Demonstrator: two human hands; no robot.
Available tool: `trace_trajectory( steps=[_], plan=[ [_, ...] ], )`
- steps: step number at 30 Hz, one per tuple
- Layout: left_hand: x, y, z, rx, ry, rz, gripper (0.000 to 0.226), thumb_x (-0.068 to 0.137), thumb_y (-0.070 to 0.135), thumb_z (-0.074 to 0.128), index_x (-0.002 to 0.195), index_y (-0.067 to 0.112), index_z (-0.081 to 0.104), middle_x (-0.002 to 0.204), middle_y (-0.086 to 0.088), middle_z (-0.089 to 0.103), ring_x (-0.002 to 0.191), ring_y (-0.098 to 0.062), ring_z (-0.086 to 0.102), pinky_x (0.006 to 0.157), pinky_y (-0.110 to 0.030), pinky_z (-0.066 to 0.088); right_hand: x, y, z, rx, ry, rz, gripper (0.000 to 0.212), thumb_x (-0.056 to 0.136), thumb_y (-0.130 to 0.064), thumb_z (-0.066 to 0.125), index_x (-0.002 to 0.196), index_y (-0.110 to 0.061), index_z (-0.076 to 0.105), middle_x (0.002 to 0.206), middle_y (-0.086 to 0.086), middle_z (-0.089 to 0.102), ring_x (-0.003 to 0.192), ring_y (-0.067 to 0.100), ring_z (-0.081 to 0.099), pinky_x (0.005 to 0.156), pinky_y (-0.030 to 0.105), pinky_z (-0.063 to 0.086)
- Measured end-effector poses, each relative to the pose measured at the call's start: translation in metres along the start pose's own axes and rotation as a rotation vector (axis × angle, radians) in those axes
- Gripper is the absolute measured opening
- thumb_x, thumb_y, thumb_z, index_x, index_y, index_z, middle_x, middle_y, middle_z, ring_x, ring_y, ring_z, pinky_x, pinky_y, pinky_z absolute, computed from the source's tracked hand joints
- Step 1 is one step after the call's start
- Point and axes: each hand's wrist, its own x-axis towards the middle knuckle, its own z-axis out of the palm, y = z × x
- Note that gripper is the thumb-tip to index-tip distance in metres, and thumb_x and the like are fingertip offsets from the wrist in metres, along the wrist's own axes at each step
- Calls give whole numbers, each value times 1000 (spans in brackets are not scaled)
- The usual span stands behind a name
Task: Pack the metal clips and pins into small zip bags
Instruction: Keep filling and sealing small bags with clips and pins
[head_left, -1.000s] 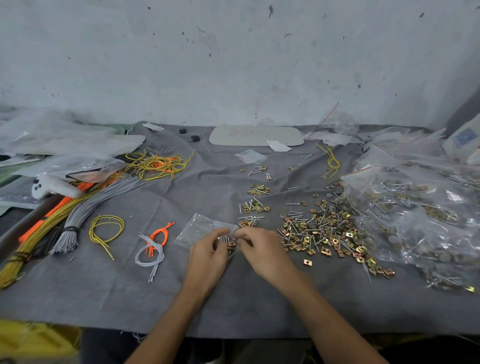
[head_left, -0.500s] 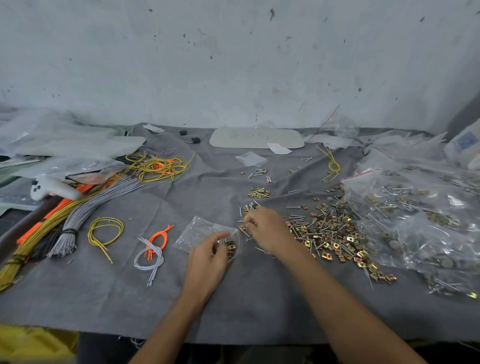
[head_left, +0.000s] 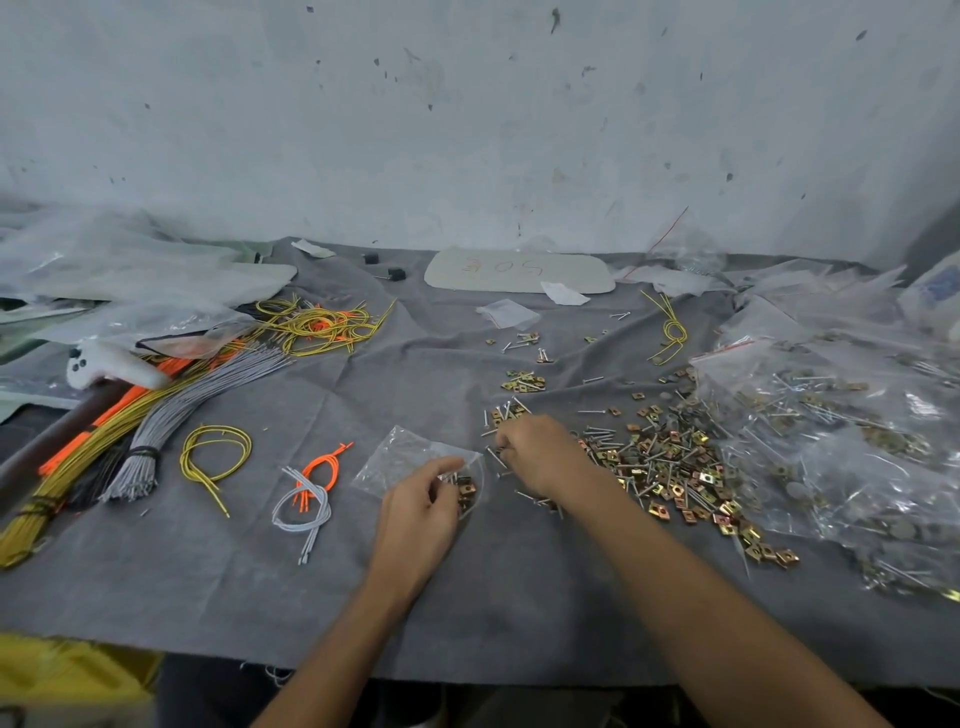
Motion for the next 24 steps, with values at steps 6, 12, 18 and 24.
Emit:
trace_trajectory(
  steps=[6,12,18,24],
  plan=[
    [-2,3,-1,-13,7,13,35,93,6,53,116,23,73,88,6,74,78,-1,63,75,-19,47,-10,4,-1,3,75,14,21,99,-11,49,107,-13,68,114,10,66,107,32,57,87,39,49],
    [-2,4,-1,-12,7,19,34,92,12,52,115,25,73,86,5,73,77,1,63,74,-13,45,-47,-6,9,398,345,24,14,99,-20,55,96,-14,68,94,-1,67,89,19,57,80,35,45],
    [-3,5,-1,-11,-5,15,38,87,23,48,116,25,72,85,5,74,79,0,65,77,-22,50,-70,-37,38,558,411,-31,5,94,-18,65,92,-15,68,85,-3,65,80,14,58,71,26,42],
    [0,1,0,29,15,22,34,93,8,54,117,24,72,99,13,75,91,10,64,78,-7,45,-64,-49,43,547,424,35,8,94,-19,64,98,-17,71,92,2,67,87,23,62,76,36,43]
  ],
)
